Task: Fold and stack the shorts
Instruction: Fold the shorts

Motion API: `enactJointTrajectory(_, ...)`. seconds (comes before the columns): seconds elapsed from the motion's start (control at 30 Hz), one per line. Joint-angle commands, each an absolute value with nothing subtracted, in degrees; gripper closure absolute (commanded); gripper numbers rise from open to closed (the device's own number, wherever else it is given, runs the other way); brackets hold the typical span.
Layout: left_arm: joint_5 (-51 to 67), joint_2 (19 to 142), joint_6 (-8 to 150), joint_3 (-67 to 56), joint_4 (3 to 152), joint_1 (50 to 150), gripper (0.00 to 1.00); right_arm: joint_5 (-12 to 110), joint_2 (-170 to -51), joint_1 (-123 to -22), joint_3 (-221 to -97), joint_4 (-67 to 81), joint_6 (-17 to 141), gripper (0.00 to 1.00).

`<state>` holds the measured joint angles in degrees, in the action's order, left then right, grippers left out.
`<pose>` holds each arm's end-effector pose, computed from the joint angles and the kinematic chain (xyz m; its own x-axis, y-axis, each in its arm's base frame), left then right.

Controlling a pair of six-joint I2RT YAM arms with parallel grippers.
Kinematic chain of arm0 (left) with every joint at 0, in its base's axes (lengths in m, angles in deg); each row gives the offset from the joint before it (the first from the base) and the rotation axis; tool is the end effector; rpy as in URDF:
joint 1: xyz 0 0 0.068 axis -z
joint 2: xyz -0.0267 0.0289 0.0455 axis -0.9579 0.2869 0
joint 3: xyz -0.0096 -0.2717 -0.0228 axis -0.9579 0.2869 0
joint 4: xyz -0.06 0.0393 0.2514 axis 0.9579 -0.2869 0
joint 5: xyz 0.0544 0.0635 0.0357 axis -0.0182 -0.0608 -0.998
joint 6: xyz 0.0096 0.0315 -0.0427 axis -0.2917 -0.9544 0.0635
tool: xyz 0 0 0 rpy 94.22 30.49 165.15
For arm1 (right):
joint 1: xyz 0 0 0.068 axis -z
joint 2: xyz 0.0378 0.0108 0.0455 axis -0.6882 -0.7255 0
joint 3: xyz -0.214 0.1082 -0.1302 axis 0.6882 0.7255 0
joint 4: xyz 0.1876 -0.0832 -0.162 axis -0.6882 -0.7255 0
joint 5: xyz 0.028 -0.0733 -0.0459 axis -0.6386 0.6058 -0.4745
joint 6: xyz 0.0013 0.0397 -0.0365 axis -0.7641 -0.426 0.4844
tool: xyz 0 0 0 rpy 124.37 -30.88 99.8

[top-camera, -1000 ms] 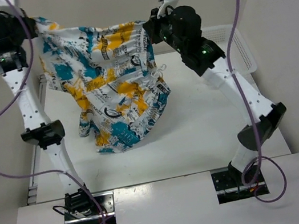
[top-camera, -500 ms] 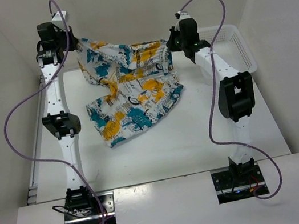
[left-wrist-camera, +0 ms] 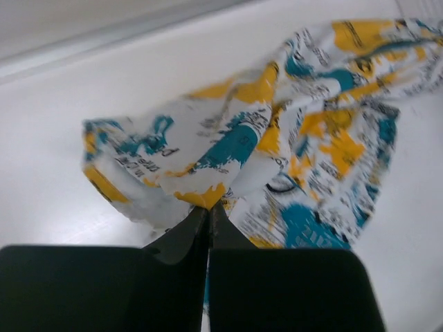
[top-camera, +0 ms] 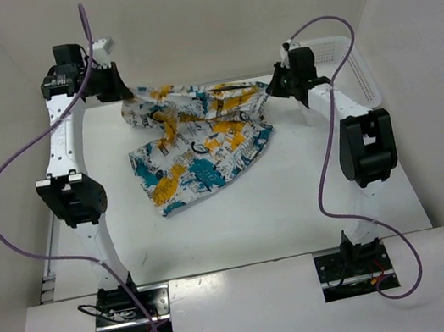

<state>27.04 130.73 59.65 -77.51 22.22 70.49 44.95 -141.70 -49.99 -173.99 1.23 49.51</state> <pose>0.4751 0.0072 0.4018 -0.5688 -0.0311 -0.8219 0.3318 0.9057 -0.2639 0.4617 0.0597 0.2730 -0.5375 0.2639 -0.8009 -0.1171 0.9172 0.3808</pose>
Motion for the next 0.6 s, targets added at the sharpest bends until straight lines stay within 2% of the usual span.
enactJointTrajectory(0.0, 32.98, 122.66, 59.46, -64.3, 19.34, 71.65, 1.0, 43.34, -136.5, -49.2, -169.76, 1.98, 48.82, 1.0)
enactJointTrajectory(0.13, 30.88, 115.09, 59.46, -52.99, 16.89, 74.56, 1.0, 45.62, -134.83, -48.68, -165.97, 0.84, 48.83, 1.0)
enactJointTrajectory(0.37, 30.18, 111.92, 59.46, -35.52, 13.45, 77.9, 1.0, 46.85, -134.83, -48.68, -161.93, -1.19, 47.69, 1.0)
enactJointTrajectory(0.57, 25.45, 108.93, 59.46, -28.28, 9.06, 78.95, 1.0, 49.4, -133.6, -48.68, -160.25, -1.88, 47.16, 1.0)
